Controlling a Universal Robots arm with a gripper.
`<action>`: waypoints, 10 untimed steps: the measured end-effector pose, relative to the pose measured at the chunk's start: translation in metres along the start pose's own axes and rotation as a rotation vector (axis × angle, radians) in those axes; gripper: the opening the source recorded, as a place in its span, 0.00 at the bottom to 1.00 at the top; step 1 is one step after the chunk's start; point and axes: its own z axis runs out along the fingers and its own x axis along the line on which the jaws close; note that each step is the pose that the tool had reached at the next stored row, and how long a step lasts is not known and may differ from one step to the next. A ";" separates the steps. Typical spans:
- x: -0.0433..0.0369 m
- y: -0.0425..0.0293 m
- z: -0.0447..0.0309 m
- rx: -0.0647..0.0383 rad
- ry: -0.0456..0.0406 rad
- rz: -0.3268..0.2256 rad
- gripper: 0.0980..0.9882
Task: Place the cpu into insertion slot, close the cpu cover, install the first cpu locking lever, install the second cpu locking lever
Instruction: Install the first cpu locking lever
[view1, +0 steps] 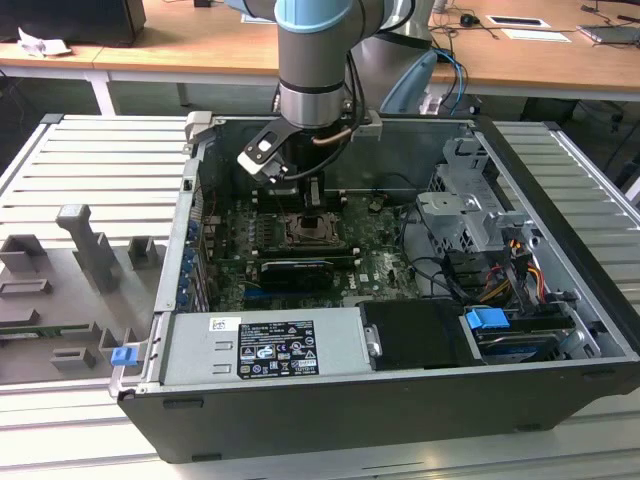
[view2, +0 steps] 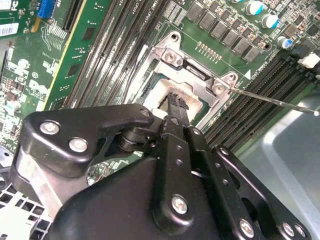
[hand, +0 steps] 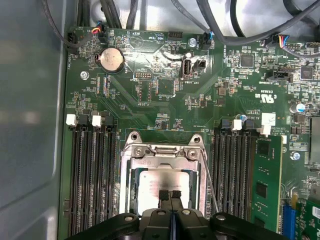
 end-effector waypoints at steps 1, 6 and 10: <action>-0.0001 0.0001 -0.0012 0.000 -0.0001 0.000 0.01; -0.0003 0.0003 -0.0069 0.000 -0.0009 0.000 0.01; -0.0008 0.0003 -0.0189 0.000 -0.0015 0.000 0.01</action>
